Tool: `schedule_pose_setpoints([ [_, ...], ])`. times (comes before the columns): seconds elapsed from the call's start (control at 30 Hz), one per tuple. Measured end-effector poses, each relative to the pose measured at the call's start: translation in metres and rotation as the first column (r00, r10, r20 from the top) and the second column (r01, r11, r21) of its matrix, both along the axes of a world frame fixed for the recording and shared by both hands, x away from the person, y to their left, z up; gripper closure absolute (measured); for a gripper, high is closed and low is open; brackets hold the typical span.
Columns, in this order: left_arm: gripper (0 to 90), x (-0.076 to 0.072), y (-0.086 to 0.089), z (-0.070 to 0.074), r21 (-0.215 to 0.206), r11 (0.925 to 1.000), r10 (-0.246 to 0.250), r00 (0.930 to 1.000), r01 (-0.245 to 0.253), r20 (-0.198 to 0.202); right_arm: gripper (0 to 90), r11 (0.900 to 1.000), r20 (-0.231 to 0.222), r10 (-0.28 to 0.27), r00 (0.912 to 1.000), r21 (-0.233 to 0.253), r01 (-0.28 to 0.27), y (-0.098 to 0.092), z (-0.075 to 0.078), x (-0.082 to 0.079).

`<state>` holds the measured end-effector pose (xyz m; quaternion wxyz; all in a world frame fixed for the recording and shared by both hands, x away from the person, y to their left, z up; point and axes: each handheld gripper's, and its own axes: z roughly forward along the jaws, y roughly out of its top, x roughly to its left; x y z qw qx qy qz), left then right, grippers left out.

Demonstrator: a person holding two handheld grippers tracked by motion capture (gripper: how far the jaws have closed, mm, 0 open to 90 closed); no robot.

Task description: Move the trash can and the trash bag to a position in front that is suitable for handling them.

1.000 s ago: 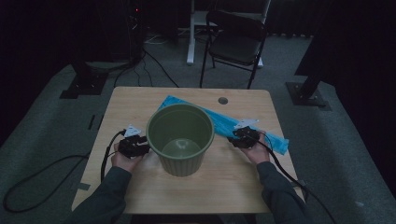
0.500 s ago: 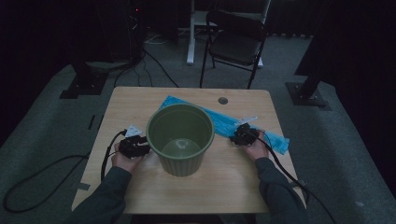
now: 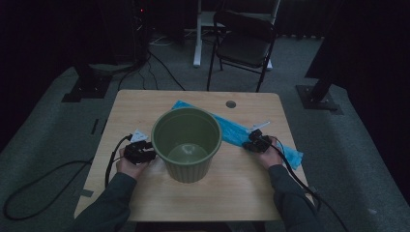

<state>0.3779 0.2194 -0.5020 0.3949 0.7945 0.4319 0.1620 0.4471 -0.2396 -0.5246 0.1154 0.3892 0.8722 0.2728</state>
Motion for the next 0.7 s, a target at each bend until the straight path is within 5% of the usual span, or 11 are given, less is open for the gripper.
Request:
schedule_pose_setpoints([
  [0.2, 54.3, -0.001, -0.001, 0.001, 0.002, 0.9999, -0.010, 0.9999, 0.010, 0.004, 88.4, 0.999, -0.013, 0.039, 0.9991, -0.026, -0.040, -0.002, 0.003, -0.023],
  [0.7, 54.4, -0.002, -0.003, 0.001, 0.006, 0.9997, -0.022, 0.9997, 0.022, 0.009, 85.8, 0.994, -0.030, 0.105, 0.9940, 0.000, -0.105, -0.002, 0.001, -0.080],
])
